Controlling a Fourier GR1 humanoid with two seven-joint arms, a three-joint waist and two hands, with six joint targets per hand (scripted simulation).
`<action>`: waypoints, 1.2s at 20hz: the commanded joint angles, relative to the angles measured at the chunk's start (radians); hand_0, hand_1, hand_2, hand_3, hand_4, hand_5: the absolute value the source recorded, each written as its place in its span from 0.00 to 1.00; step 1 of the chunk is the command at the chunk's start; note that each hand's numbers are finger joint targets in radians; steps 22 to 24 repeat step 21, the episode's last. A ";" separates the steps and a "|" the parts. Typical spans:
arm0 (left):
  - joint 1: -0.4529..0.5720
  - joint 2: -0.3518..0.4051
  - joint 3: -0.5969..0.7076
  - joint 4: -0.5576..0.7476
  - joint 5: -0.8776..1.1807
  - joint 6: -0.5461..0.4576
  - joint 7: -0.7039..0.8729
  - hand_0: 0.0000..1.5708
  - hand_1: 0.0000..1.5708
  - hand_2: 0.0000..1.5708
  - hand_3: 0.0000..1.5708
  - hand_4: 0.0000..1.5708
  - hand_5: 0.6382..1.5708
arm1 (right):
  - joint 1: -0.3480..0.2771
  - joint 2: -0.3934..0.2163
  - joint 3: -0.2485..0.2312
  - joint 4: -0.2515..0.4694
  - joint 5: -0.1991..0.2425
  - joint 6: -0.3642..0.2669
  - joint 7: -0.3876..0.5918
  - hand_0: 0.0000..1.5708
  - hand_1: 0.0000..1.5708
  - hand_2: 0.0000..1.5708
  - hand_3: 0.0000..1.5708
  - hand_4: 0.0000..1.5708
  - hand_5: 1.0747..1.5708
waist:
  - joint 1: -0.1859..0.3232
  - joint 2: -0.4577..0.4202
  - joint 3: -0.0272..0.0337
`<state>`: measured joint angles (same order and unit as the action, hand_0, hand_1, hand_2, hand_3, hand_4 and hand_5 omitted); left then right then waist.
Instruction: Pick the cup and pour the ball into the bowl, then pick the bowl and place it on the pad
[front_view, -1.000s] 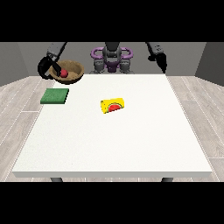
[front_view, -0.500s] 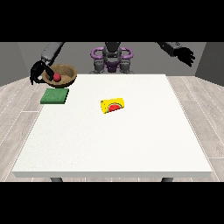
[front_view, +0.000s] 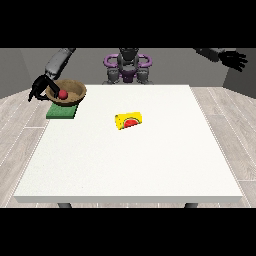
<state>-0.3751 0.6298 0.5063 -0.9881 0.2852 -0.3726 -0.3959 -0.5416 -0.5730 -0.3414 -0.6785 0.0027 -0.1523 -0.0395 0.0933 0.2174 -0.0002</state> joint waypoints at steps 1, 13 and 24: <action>-0.018 0.017 0.016 -0.010 0.033 -0.015 0.019 0.00 0.00 0.00 0.00 0.75 0.99 | -0.035 -0.062 -0.075 0.070 -0.040 -0.014 0.019 1.00 1.00 1.00 0.16 0.35 0.98 | 0.011 0.032 0.0009; 0.020 -0.022 -0.030 -0.096 0.012 0.017 0.030 0.00 0.00 0.00 0.00 0.74 0.97 | -0.073 -0.096 -0.058 0.177 -0.022 0.040 -0.002 0.00 0.00 0.09 0.06 0.00 0.59 | 0.028 0.011 0.0012; 0.077 -0.174 -0.178 -0.087 -0.064 0.092 0.185 0.00 0.00 0.00 0.00 0.57 0.99 | -0.156 0.035 0.048 0.053 -0.004 0.097 0.149 0.00 0.00 0.00 0.00 0.30 0.72 | -0.055 -0.338 -0.0024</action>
